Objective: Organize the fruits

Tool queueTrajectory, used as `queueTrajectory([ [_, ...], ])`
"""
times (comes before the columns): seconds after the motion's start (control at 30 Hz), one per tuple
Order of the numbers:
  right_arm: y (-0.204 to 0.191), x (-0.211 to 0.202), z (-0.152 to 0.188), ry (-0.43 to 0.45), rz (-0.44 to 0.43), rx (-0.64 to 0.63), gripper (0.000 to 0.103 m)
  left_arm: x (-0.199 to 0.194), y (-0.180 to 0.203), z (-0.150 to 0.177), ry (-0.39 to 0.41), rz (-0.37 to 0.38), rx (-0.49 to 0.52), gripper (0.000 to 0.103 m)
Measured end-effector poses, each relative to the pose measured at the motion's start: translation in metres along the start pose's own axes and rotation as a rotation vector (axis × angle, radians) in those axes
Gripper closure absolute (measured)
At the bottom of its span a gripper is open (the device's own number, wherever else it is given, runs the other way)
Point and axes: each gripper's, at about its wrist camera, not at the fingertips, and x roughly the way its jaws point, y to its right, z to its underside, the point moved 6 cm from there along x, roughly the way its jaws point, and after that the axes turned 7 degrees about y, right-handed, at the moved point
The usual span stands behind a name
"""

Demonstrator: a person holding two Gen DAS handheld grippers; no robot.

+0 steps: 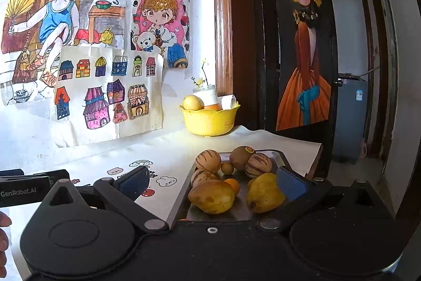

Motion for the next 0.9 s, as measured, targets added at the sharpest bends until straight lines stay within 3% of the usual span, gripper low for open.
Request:
queueTrajectory([
  [0.9, -0.043, -0.045, 0.022, 0.038, -0.006, -0.008, 0.001, -0.045, -0.042, 0.009, 0.076, -0.006, -0.027, 0.000],
])
